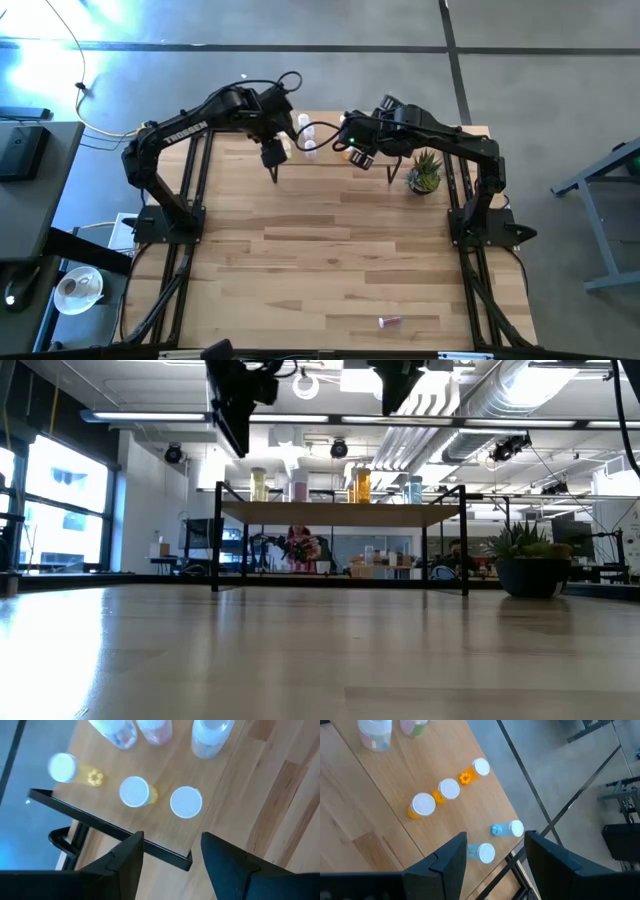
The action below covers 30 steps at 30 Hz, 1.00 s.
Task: Pick and place medicine bottles onto shelf by color
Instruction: Put the blue pill bottle on the shelf aligned with the other blue pill bottles
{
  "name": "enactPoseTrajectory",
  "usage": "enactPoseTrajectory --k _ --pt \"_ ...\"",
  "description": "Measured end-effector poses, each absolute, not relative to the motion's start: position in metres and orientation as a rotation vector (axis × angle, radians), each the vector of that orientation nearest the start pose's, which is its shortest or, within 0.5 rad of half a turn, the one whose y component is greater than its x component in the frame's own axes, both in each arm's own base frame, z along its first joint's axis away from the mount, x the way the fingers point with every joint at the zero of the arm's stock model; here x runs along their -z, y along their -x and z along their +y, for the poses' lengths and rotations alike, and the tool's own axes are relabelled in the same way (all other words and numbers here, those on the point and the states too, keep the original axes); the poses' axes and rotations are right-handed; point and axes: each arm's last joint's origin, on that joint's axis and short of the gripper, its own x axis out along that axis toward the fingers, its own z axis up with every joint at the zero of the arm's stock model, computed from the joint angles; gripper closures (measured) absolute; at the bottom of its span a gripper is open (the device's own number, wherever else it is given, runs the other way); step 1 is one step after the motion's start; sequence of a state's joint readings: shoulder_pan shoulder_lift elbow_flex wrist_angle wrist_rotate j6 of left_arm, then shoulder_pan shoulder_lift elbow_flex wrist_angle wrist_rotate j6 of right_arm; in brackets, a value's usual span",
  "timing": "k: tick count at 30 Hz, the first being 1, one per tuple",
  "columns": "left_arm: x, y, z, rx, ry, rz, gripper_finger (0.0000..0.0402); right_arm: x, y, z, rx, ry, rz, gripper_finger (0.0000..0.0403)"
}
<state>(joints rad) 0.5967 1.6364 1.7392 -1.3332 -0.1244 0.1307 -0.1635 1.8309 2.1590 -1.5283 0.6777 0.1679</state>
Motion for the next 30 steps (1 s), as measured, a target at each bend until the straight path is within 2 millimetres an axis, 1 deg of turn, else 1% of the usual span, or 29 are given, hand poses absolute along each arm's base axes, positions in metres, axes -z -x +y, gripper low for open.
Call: enactPoseTrajectory --k 3,7,10,13,16,22,27,30 --pt "-0.370 -0.247 0.169 -0.556 0.193 1.225 0.0213 -0.409 -0.324 -0.072 0.831 0.166 1.144 0.0218" --pt "-0.382 -0.239 0.158 -0.561 0.182 1.169 0.0213 -0.407 -0.323 -0.070 0.763 0.119 1.173 0.0228" --pt "-0.384 -0.234 0.151 -0.565 0.169 1.099 0.0213 -0.406 -0.324 -0.066 0.704 0.089 1.185 0.0235" --pt "-0.375 -0.229 0.142 -0.534 0.167 1.034 0.0213 -0.399 -0.324 -0.061 0.653 0.078 1.220 0.0239" --pt "-0.362 -0.223 0.134 -0.535 0.187 1.005 0.0213 -0.390 -0.319 -0.054 0.635 0.089 1.257 0.0240" --pt "-0.340 -0.214 0.116 -0.530 0.199 0.932 0.0213 -0.373 -0.298 -0.033 0.600 0.055 1.321 0.0240" --pt "-0.322 -0.214 0.100 -0.495 0.186 0.835 0.0213 -0.356 -0.278 -0.014 0.565 0.015 1.343 0.0241" --pt "-0.305 -0.217 0.091 -0.472 0.194 0.786 0.0213 -0.344 -0.267 -0.001 0.512 -0.034 1.357 0.0241"
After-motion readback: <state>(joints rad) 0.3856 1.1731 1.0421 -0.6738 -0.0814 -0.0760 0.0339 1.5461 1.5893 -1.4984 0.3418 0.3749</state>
